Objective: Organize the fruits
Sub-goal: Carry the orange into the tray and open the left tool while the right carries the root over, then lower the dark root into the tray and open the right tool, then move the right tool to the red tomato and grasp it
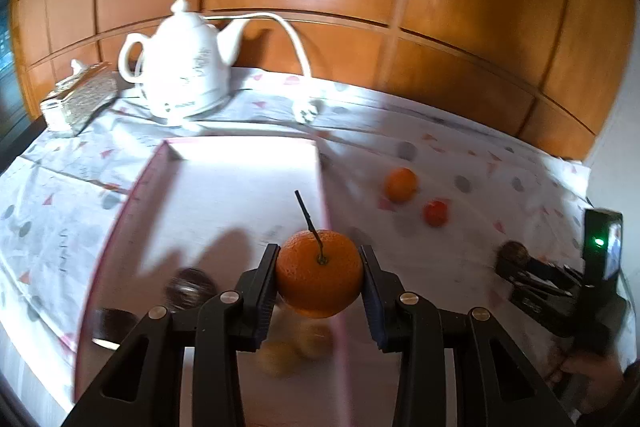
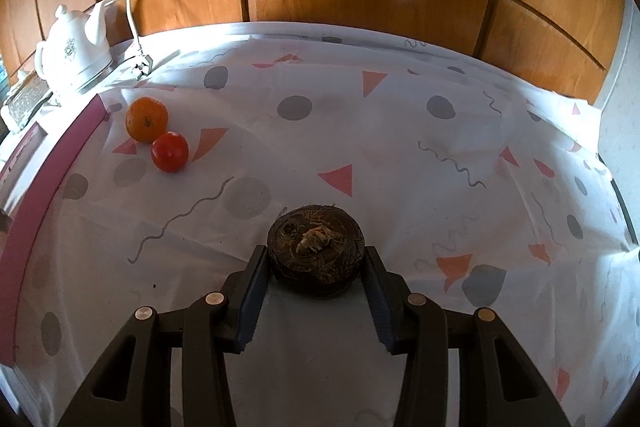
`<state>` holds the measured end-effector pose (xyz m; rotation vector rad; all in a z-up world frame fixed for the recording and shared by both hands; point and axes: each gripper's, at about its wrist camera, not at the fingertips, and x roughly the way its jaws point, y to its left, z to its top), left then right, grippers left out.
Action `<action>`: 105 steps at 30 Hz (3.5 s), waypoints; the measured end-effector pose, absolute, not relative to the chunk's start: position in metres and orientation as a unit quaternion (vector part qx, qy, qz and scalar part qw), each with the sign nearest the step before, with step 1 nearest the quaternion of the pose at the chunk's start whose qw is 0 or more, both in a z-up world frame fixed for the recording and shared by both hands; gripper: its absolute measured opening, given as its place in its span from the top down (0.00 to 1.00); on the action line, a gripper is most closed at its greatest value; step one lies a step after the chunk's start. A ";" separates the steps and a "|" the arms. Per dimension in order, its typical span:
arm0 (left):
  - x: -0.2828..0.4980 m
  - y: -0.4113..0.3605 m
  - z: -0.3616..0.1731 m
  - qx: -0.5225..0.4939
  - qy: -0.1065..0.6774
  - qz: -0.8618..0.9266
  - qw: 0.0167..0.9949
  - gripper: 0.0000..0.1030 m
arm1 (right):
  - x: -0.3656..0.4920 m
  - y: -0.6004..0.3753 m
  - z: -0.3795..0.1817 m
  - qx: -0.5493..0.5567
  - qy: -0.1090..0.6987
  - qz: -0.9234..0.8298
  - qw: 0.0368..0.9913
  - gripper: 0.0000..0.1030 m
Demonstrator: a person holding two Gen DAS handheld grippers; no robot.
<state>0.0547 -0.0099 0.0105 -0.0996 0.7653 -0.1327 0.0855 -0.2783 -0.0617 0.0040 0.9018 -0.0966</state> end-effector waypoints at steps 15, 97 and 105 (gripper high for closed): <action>0.099 0.087 -0.005 -0.083 0.392 0.041 0.915 0.61 | 0.082 -0.182 -0.029 0.013 0.413 0.118 0.903 0.55; 0.047 -0.029 0.004 -0.011 0.374 -0.058 0.925 0.54 | 0.111 -0.208 -0.043 0.073 0.402 0.085 0.909 0.53; 0.063 -0.037 0.002 -0.009 0.382 -0.065 0.922 0.54 | 0.139 -0.213 -0.052 0.053 0.410 0.081 0.907 0.53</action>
